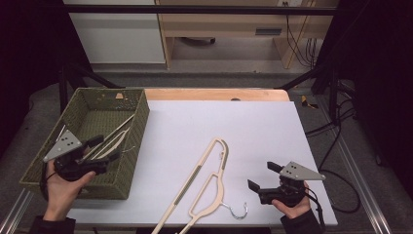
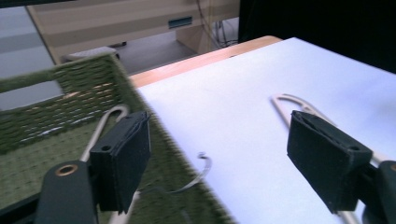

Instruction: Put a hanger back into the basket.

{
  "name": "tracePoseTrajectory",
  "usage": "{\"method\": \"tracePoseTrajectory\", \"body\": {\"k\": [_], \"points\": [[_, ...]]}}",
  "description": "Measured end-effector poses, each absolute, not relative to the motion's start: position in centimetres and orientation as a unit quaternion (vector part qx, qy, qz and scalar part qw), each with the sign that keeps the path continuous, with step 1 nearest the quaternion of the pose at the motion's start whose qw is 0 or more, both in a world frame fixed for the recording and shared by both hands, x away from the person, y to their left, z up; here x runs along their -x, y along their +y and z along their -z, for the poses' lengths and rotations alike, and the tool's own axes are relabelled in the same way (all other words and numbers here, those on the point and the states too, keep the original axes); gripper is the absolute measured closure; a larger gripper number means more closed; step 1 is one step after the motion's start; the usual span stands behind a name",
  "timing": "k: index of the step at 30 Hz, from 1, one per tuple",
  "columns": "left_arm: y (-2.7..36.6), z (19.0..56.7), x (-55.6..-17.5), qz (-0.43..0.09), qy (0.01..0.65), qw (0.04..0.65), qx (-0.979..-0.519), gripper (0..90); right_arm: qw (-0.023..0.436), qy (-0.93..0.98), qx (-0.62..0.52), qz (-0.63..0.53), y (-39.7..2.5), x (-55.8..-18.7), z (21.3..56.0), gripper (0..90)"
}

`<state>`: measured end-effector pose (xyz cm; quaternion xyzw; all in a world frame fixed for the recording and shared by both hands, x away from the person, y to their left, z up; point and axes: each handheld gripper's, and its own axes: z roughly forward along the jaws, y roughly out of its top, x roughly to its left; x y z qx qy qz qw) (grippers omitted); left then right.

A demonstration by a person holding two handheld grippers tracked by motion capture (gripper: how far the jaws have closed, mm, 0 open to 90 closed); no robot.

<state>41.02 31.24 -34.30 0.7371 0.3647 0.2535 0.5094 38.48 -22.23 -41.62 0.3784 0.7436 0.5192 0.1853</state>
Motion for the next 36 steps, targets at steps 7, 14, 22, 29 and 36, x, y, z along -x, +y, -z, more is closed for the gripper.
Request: {"method": "tracePoseTrajectory", "body": {"k": [7, 14, 22, 29, 36], "points": [[27.8, 35.0, -39.5, -0.263, 0.347, 0.508, -0.743, 14.7, 0.175, 0.746, -0.369, -0.526, -21.6, -38.2, 41.7, 7.1], [24.7, 35.4, -38.4, -0.241, 0.341, 0.539, -0.731, 12.8, 0.171, 0.753, -0.359, -0.525, -20.9, -38.0, 41.8, 6.9], [21.8, 38.2, -37.4, -0.213, 0.335, 0.526, -0.752, 10.4, 0.157, 0.758, -0.346, -0.531, -20.1, -37.8, 42.2, 9.6], [20.9, 40.3, -37.5, -0.199, 0.338, 0.508, -0.767, 5.9, 0.145, 0.773, -0.337, -0.518, -18.6, -37.4, 43.0, 10.4], [20.3, 41.4, -37.5, -0.188, 0.327, 0.506, -0.775, 5.0, 0.134, 0.788, -0.331, -0.501, -17.3, -37.2, 43.6, 14.5]]}}
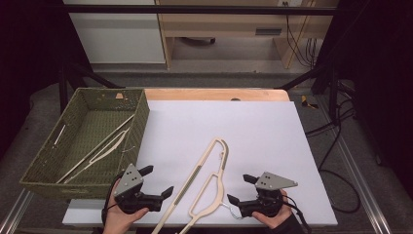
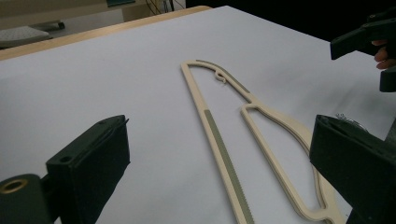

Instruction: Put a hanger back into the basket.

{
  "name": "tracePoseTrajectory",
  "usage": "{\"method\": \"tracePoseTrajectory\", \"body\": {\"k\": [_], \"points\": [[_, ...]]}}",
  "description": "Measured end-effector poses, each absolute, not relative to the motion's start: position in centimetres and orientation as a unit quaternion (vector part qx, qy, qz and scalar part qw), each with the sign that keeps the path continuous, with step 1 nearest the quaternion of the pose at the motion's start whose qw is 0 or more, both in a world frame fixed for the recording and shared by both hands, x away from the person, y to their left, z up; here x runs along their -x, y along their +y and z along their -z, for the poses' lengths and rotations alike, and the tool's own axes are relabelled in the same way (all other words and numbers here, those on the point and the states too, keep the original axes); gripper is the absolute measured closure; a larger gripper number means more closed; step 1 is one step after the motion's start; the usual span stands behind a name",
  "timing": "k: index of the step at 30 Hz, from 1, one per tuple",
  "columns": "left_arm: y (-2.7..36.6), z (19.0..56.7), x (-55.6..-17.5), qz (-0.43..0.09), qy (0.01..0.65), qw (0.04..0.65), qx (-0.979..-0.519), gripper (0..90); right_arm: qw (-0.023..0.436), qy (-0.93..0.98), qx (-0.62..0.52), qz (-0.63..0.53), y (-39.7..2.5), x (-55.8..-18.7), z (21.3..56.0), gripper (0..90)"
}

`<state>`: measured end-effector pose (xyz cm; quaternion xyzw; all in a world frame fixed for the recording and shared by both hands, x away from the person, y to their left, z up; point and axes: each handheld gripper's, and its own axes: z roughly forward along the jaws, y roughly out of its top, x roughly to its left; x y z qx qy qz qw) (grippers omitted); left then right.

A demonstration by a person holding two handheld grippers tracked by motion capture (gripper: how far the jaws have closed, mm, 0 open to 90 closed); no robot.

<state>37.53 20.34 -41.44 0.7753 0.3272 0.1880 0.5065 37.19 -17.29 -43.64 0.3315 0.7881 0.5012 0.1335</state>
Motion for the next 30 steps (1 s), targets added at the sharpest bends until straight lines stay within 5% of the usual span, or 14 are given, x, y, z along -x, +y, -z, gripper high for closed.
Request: {"method": "tracePoseTrajectory", "body": {"k": [9, 14, 30], "points": [[19.7, 42.2, -37.5, -0.176, 0.324, 0.501, -0.783, 5.3, 0.118, 0.815, -0.323, -0.467, -16.3, -36.9, 44.7, 23.2], [19.4, 42.7, -37.7, -0.167, 0.325, 0.496, -0.787, 6.0, 0.084, 0.834, -0.310, -0.448, -15.4, -37.0, 45.6, 44.4], [18.7, 43.4, -37.7, -0.157, 0.319, 0.486, -0.798, 7.9, 0.072, 0.866, -0.306, -0.390, -14.6, -37.4, 47.9, 77.6]]}}
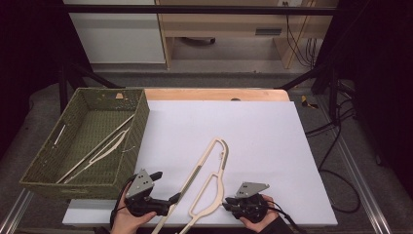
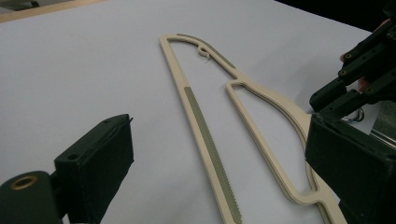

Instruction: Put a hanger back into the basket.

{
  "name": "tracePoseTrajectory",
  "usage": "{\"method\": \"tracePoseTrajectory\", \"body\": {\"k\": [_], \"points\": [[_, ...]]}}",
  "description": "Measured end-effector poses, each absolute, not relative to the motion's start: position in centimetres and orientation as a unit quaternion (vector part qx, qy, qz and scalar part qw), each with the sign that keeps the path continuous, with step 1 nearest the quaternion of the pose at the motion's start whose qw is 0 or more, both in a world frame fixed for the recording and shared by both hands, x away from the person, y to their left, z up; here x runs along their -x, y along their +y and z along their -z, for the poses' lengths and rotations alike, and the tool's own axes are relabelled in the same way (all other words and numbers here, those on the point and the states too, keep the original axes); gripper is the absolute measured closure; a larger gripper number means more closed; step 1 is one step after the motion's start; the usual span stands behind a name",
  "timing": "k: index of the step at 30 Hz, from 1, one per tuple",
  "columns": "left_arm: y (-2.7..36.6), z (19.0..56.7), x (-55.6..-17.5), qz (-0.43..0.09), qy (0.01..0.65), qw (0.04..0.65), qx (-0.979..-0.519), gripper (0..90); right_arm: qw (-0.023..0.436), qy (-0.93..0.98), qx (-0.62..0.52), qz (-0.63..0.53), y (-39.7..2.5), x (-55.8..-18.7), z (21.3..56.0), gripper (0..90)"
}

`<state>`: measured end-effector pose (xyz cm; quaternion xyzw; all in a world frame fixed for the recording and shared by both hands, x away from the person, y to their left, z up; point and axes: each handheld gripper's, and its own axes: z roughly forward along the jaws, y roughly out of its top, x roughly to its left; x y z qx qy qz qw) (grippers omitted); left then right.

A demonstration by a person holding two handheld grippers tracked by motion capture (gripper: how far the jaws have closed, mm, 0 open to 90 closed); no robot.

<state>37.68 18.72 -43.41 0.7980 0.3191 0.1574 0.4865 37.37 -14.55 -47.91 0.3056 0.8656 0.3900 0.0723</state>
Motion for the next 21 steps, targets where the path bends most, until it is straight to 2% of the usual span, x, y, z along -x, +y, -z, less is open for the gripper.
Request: {"method": "tracePoseTrajectory", "body": {"k": [9, 21], "points": [[18.4, 43.6, -37.7, -0.152, 0.320, 0.480, -0.803, 9.8, 0.072, 0.867, -0.303, -0.389, -14.4, -37.4, 48.1, 87.2], [17.4, 43.7, -37.4, -0.145, 0.309, 0.476, -0.811, 11.0, 0.064, 0.867, -0.294, -0.397, -14.7, -37.5, 47.6, 89.0]]}}
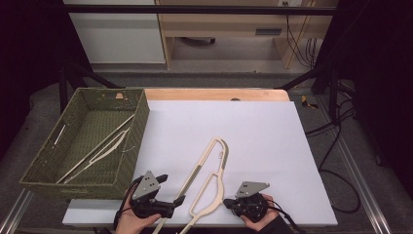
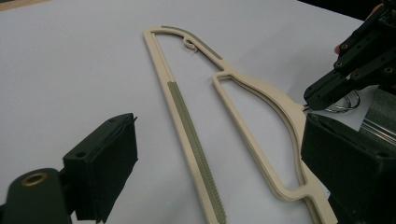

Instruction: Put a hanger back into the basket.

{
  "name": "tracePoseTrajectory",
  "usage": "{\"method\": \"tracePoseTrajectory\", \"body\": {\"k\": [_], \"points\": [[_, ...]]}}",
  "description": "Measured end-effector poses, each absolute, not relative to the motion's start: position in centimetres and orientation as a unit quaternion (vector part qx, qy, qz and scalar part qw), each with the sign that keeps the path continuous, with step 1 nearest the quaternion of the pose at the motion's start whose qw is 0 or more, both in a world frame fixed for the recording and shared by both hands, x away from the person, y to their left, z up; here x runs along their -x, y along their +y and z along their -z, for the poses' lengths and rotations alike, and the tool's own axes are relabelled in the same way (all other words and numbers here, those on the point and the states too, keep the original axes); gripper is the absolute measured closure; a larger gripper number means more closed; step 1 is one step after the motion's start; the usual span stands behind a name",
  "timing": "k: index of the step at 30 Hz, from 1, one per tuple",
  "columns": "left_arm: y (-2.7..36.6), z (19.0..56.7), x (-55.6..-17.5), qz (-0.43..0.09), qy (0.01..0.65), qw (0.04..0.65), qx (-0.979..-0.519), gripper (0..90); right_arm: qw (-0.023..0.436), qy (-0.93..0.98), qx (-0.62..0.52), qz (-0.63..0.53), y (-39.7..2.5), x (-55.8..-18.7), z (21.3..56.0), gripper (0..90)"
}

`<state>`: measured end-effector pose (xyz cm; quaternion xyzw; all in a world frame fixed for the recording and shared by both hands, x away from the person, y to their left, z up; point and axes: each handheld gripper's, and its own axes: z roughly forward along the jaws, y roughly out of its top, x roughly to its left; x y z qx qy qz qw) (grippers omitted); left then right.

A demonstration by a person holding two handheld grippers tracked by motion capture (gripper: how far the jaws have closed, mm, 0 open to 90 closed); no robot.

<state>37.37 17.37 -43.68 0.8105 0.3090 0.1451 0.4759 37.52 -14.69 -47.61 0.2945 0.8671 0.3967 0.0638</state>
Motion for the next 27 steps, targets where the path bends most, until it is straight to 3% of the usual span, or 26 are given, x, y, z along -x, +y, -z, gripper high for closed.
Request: {"method": "tracePoseTrajectory", "body": {"k": [18, 27], "points": [[11.7, 42.9, -37.0, -0.098, 0.258, 0.439, -0.855, 16.3, 0.065, 0.880, -0.278, -0.380, -13.6, -37.5, 45.2, 89.3], [8.1, 44.2, -37.3, -0.081, 0.237, 0.382, -0.890, 26.5, 0.068, 0.882, -0.276, -0.375, -13.4, -37.7, 44.0, 89.4]]}}
